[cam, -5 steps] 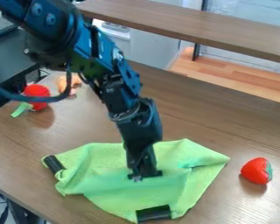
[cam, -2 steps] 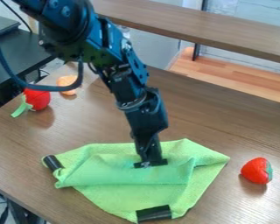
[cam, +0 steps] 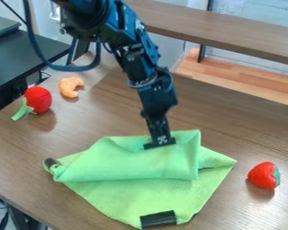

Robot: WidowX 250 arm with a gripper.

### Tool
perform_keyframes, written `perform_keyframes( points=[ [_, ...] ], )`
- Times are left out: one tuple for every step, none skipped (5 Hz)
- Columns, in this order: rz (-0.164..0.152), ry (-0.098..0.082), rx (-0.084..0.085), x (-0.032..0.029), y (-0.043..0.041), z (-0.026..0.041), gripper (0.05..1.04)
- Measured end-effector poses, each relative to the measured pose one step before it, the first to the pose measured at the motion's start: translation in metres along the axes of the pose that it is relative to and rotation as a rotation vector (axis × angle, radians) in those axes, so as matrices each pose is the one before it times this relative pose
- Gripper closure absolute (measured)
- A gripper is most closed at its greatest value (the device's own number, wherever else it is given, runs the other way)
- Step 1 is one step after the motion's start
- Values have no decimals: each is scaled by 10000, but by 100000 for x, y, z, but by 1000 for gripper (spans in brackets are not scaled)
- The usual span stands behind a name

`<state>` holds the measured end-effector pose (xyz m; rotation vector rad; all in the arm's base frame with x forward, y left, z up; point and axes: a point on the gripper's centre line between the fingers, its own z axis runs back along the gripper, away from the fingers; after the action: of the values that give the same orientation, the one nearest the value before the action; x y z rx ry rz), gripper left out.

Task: Unfold the cloth from right to left

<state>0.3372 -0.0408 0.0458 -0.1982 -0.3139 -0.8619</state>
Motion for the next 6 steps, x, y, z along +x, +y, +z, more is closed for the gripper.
perform_keyframes(
  points=[
    [446,63,-101,410,1392,146,1035],
    [408,-65,10,450,1553,482,1035],
    [236,-135,124,558,1323,658,1035],
    [331,-56,120,474,1333,-110,1035],
    [242,151,93,309,1477,-550,1035],
    [304,-24,-32,664,979,42,1035]
  ],
)
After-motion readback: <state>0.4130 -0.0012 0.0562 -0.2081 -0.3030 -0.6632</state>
